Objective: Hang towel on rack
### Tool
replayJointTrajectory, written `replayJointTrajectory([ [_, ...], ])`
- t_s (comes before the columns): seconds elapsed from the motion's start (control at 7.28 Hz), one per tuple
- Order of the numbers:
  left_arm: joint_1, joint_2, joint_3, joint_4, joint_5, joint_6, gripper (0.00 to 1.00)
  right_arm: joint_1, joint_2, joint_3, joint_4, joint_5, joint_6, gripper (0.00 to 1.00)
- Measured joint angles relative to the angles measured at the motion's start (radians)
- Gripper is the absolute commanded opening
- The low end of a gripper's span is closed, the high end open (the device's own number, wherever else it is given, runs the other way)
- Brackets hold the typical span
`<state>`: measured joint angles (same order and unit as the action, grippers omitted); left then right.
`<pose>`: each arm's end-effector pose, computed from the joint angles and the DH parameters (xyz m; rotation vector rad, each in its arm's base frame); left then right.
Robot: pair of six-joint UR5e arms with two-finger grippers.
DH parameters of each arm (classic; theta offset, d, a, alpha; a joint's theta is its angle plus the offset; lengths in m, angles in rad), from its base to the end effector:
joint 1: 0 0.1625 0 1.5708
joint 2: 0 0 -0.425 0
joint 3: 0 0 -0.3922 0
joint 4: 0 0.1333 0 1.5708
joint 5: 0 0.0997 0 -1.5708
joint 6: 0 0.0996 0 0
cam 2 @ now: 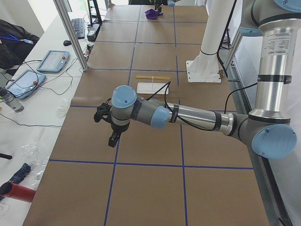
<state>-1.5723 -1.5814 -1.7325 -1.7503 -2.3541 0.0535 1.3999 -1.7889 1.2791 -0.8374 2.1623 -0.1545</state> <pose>-0.0638 -0.5087 0.5521 0.3550 0.7661 0.1866 0.0144 -0.3738 0.8273 0.2135 -0.5944 -0.3807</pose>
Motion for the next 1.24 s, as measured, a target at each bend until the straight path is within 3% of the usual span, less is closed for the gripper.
replayJointTrajectory([
  [0.69, 0.000, 0.000, -0.001, 0.000, 0.000, 0.000, 1.00, -0.005, -0.030, -0.018, 0.006, -0.009, -0.103, 0.72],
  [0.82, 0.000, 0.000, -0.002, 0.000, 0.000, 0.000, 1.00, -0.006, -0.030, -0.022, 0.005, -0.013, -0.110, 0.64],
  [1.1, 0.000, 0.000, -0.002, 0.000, -0.001, 0.000, 1.00, -0.009, -0.029, -0.026, 0.002, -0.026, -0.127, 0.09],
  [1.24, 0.000, 0.000, -0.002, 0.000, -0.001, 0.000, 1.00, -0.014, -0.029, -0.028, 0.002, -0.033, -0.133, 0.00],
])
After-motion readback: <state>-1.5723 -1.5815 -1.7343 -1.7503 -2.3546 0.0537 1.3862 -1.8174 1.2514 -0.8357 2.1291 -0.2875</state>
